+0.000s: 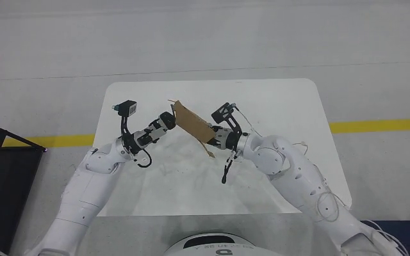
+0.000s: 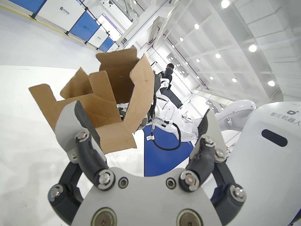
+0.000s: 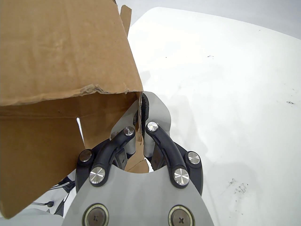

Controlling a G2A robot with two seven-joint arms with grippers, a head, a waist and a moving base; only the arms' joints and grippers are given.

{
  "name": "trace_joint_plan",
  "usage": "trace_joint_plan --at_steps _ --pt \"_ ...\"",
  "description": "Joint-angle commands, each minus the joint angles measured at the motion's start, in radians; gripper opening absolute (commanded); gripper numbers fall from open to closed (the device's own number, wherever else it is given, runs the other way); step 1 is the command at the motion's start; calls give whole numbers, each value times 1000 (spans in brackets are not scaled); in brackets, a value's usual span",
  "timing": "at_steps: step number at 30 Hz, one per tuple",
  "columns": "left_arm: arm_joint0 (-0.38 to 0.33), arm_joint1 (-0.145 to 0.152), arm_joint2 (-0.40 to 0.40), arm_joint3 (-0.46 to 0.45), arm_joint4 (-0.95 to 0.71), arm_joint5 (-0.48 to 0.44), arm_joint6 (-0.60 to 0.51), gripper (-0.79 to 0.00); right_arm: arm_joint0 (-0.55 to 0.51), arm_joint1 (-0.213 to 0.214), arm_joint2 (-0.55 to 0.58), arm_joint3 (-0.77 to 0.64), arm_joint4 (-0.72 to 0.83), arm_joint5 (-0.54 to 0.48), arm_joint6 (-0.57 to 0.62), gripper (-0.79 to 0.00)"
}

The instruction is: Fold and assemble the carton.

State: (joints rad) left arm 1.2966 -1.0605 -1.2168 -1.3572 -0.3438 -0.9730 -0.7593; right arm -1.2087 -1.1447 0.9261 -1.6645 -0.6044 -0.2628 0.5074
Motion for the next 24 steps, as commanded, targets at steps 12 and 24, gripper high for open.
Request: trace_joint_plan --at_steps 12,24 --pt "29 15 -91 67 113 -39 88 0 -125 56 210 16 420 -526 88 -785" --pt "87 28 -178 59 151 -39 154 0 129 69 -18 250 1558 -388 663 -785"
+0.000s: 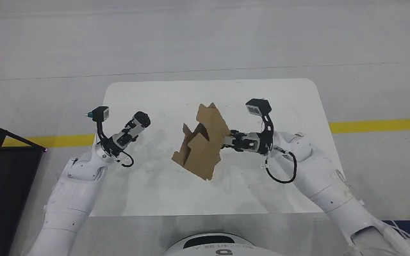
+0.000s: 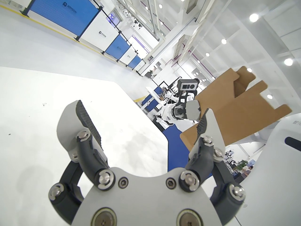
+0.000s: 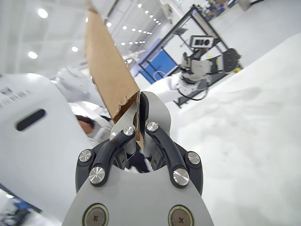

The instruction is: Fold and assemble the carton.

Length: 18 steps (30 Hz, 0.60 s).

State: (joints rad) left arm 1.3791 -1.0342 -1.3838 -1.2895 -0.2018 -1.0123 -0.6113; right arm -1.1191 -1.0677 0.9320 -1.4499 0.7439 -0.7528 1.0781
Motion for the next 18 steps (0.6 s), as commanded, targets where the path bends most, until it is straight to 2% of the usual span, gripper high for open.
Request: trace_joint_plan --at_steps 1,3,5,10,11,18 --pt "8 2 -17 -16 17 0 9 0 55 -14 -31 57 261 138 128 -785" --pt "23 5 -41 -44 51 0 28 0 100 -42 -55 132 362 234 224 -785" --pt "40 6 -63 -75 92 0 51 0 130 -70 -78 182 386 276 266 -785" --pt "85 7 -97 -142 171 0 110 0 184 -133 -114 289 340 290 280 -785" --pt "92 7 -102 -151 182 0 119 0 191 -140 -113 300 300 268 257 -785" --pt "118 5 -131 -174 284 18 186 0 191 -140 -113 300 300 268 257 -785"
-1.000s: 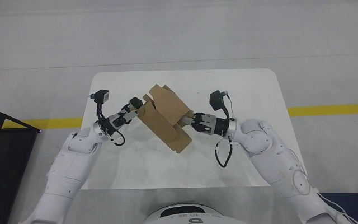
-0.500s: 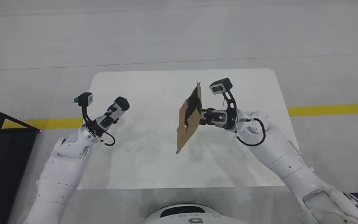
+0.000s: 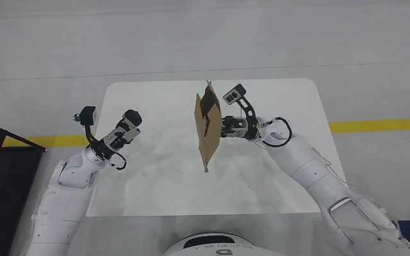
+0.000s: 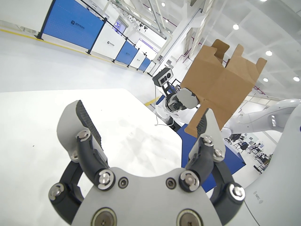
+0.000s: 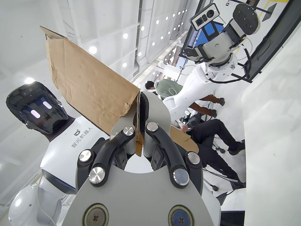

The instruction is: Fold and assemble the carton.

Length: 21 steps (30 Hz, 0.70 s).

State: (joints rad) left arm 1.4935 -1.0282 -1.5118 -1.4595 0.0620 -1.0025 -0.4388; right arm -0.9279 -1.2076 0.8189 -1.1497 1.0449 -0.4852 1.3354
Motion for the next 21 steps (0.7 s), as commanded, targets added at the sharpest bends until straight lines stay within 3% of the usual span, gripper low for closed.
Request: trace_joint_plan --at_steps 1,5,9,17,21 --pt "6 -1 -5 -6 33 13 24 0 0 0 0 0 -1 0 0 -785" --pt "13 -3 -19 -20 106 34 65 0 -7 1 4 3 -25 16 -48 -785" --pt "37 -7 -39 -80 194 32 126 0 -5 6 8 -6 -131 124 -155 -785" --pt "119 -10 -52 -349 414 -10 229 0 4 5 6 -19 -191 295 -194 -785" --pt "134 -6 -25 -418 483 -10 281 0 6 2 5 -28 -207 329 -179 -785"
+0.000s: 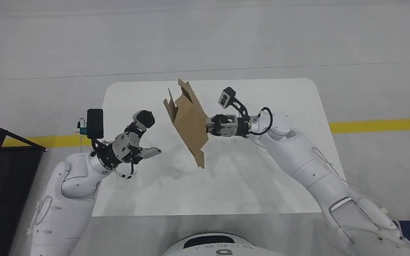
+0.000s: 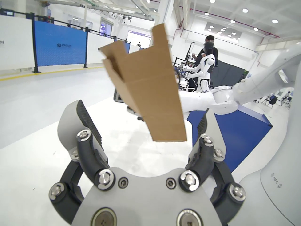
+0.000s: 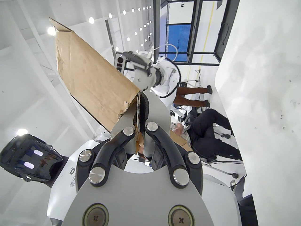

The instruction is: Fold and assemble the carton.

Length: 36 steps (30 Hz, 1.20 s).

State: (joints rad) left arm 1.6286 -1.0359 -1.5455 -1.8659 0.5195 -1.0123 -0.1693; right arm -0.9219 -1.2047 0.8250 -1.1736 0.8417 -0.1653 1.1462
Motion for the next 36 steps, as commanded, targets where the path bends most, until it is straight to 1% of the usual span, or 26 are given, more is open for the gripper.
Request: trace_joint_plan --at_steps 1,4,6,9,15,19,23,30,36 --pt "-6 3 15 -13 46 0 17 0 1 -1 -2 -8 -9 16 17 -785" --pt "-27 2 36 8 95 0 37 0 -1 -4 -8 -23 -27 35 30 -785" --pt "-45 -1 55 24 112 25 38 0 -3 -4 -11 -36 -38 45 39 -785" --pt "-71 -5 87 35 116 61 29 0 -11 -4 -8 -55 -53 50 45 -785" --pt "-96 -7 118 59 79 108 -2 0 -24 0 1 -92 -96 62 53 -785" --pt "-115 -4 130 71 34 147 -60 0 -29 1 5 -112 -135 67 40 -785" --pt "-123 -1 135 76 18 158 -103 0 -39 2 15 -129 -145 58 36 -785" --pt "-125 4 130 87 9 155 -134 0 -55 5 33 -150 -157 60 36 -785" --pt "-133 5 139 105 6 170 -146 0 -67 7 41 -172 -172 74 46 -785"
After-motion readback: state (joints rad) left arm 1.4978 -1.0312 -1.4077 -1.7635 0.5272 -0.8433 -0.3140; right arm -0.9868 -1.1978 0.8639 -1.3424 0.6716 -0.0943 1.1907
